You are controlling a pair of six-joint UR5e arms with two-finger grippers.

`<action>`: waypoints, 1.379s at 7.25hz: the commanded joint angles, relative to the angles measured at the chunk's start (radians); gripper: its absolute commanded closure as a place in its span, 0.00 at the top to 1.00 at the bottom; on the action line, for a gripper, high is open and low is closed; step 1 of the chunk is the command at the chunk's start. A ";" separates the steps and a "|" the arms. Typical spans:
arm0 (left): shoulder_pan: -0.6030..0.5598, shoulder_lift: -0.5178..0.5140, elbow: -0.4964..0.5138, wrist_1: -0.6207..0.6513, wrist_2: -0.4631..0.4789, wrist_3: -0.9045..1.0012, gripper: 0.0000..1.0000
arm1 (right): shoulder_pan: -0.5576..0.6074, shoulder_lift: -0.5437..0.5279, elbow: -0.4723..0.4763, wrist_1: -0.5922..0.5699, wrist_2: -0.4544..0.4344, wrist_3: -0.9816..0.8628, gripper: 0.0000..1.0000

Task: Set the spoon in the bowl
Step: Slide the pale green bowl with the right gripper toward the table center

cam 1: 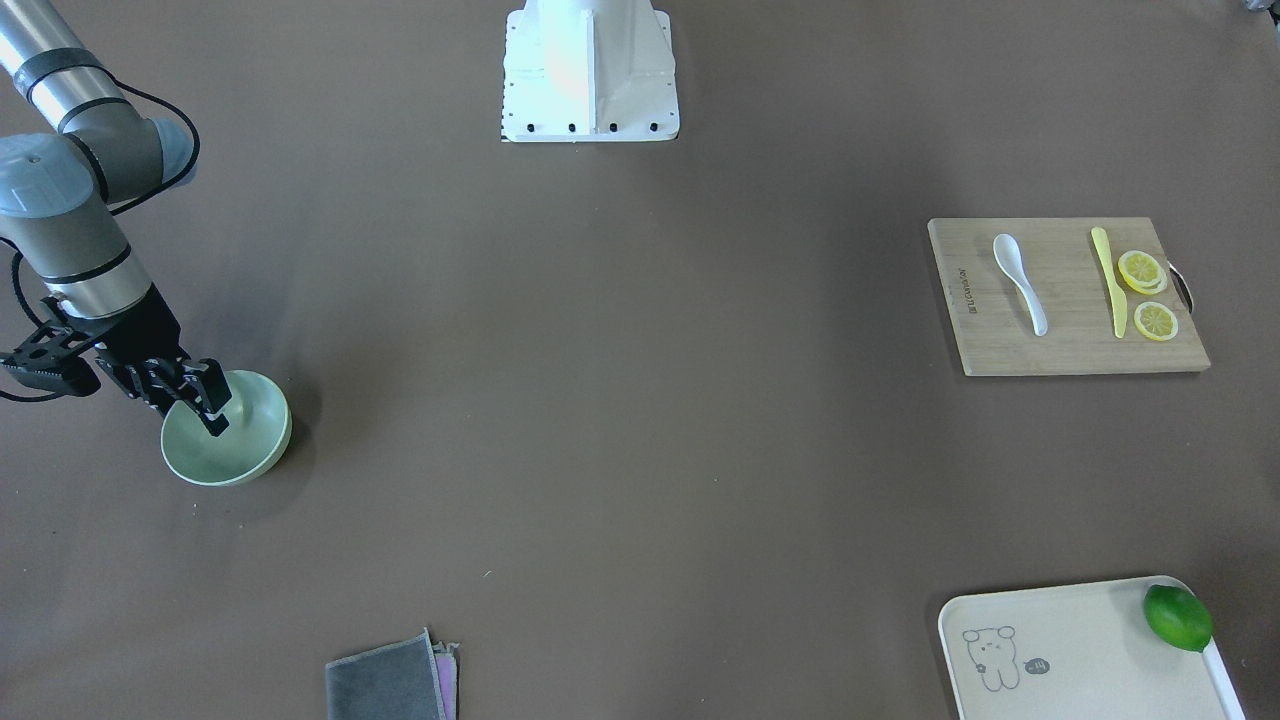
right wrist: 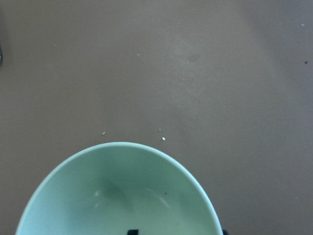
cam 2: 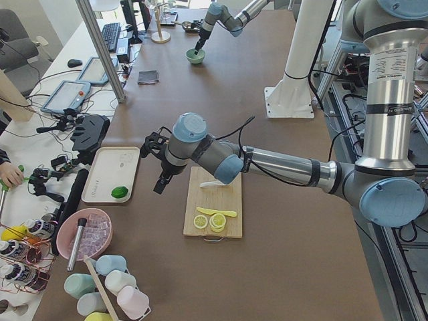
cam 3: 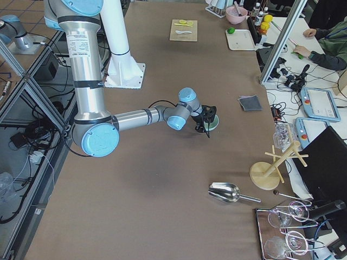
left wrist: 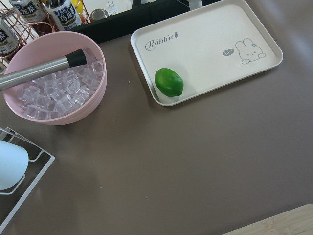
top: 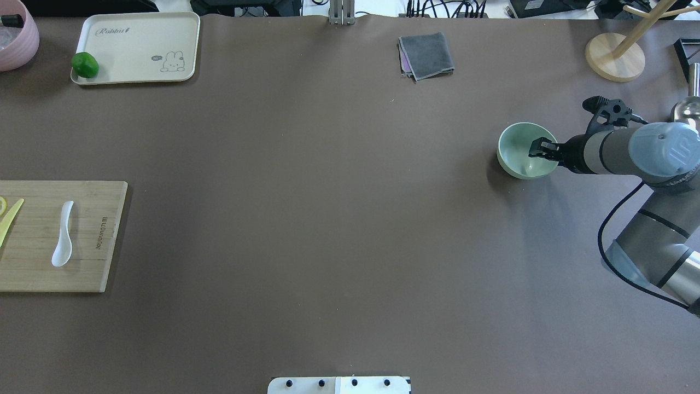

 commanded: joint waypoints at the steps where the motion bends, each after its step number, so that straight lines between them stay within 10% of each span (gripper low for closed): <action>1: 0.000 0.000 -0.001 0.000 -0.001 -0.001 0.98 | -0.033 0.016 0.107 -0.081 -0.024 0.053 0.00; 7: 0.002 0.000 -0.003 -0.042 -0.052 -0.062 0.98 | -0.456 0.577 0.097 -0.744 -0.330 0.435 0.00; 8: 0.009 0.000 -0.001 -0.049 -0.056 -0.070 0.98 | -0.475 0.573 0.091 -0.746 -0.341 0.430 0.81; 10: 0.050 0.000 -0.001 -0.073 -0.056 -0.207 0.98 | -0.411 0.577 0.139 -0.747 -0.346 0.359 1.00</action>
